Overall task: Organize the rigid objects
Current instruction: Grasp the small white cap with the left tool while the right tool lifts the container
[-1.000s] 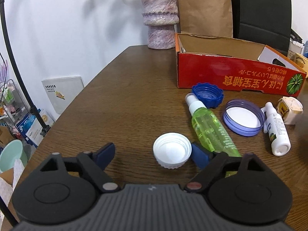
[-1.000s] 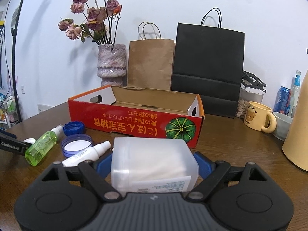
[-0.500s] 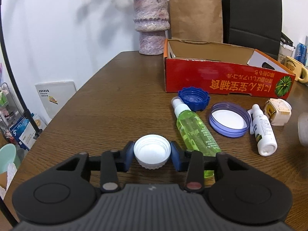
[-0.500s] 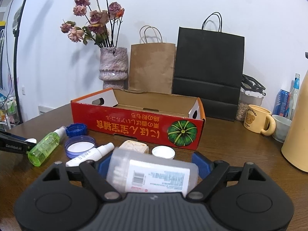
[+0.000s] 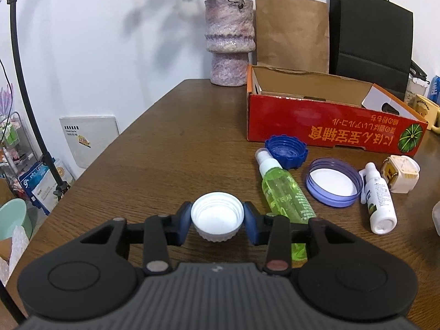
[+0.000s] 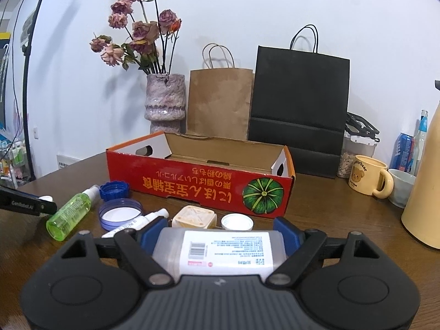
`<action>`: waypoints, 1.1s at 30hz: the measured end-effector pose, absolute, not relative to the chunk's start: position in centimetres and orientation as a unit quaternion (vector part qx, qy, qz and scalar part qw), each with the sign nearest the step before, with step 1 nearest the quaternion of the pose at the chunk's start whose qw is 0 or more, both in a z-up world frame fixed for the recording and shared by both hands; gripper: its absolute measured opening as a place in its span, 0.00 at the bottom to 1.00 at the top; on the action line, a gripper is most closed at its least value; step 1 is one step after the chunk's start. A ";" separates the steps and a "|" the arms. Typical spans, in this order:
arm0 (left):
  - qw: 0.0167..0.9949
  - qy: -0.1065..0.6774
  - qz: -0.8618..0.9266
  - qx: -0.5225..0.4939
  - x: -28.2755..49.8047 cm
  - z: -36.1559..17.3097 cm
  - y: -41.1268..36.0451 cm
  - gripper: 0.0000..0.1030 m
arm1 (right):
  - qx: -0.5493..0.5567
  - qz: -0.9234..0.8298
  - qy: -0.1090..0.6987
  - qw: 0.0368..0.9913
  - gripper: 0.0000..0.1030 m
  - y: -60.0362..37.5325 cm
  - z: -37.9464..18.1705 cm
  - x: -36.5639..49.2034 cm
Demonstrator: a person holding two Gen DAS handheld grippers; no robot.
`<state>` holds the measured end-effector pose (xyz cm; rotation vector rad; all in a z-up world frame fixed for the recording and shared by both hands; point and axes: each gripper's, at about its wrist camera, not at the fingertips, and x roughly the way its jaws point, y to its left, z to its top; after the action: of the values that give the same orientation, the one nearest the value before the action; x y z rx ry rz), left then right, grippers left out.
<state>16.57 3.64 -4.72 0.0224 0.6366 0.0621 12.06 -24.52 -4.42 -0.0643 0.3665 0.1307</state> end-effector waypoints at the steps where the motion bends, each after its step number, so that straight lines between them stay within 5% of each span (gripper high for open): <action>1: 0.950 0.312 0.031 0.010 16.5 -4.6 3.6 0.40 | -0.032 0.065 0.181 0.981 0.81 -24.5 -4.4 12.0; 33: 0.972 0.234 -0.016 -0.004 19.1 3.3 -1.9 0.40 | -0.037 0.073 0.128 0.988 0.81 -22.6 0.8 15.5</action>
<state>19.05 -1.94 3.30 -0.0085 0.4716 -0.0318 15.54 -22.60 0.77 -0.0737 0.2560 0.1471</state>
